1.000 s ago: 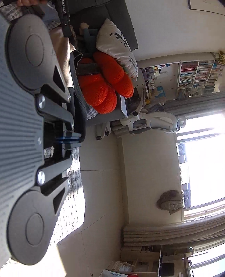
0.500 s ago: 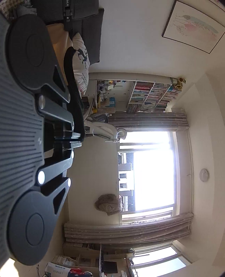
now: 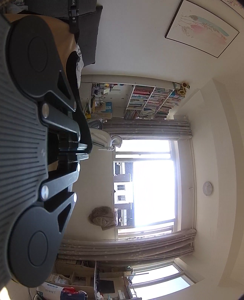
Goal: Fold clothes
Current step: 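Lift both garments with both grippers and shake them out above the bed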
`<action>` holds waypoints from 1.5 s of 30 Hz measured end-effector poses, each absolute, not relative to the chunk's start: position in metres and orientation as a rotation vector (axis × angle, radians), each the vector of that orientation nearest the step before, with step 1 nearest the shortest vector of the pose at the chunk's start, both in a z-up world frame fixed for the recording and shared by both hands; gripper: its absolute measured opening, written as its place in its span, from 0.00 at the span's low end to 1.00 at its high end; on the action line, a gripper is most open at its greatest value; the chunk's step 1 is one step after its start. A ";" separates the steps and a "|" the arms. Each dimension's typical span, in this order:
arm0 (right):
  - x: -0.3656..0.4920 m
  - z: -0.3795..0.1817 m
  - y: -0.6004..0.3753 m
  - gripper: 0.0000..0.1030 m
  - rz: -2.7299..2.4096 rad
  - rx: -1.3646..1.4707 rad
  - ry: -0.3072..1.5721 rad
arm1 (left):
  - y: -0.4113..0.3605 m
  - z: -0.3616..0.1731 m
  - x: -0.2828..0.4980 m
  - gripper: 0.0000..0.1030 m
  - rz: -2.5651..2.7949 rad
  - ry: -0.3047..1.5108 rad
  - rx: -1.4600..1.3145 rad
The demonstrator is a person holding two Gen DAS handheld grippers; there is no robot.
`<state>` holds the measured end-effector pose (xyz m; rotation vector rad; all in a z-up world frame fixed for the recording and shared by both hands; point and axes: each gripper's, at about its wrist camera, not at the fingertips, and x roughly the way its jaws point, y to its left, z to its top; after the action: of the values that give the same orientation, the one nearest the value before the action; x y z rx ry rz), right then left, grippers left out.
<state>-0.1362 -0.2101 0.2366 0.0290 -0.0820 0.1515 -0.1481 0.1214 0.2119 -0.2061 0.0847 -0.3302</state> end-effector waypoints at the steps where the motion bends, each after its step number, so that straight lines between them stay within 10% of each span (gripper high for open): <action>1: -0.130 0.229 -0.211 0.03 0.145 0.034 -0.054 | 0.120 0.203 -0.142 0.04 -0.331 0.110 -0.212; 45: 0.170 0.029 -0.202 0.03 -0.031 -0.014 0.422 | 0.060 0.015 0.179 0.04 -0.146 0.462 -0.098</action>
<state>0.1695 -0.2018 0.0287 -0.0138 0.4224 -0.0310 0.1788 0.0595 0.0146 -0.0983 0.4616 -0.1463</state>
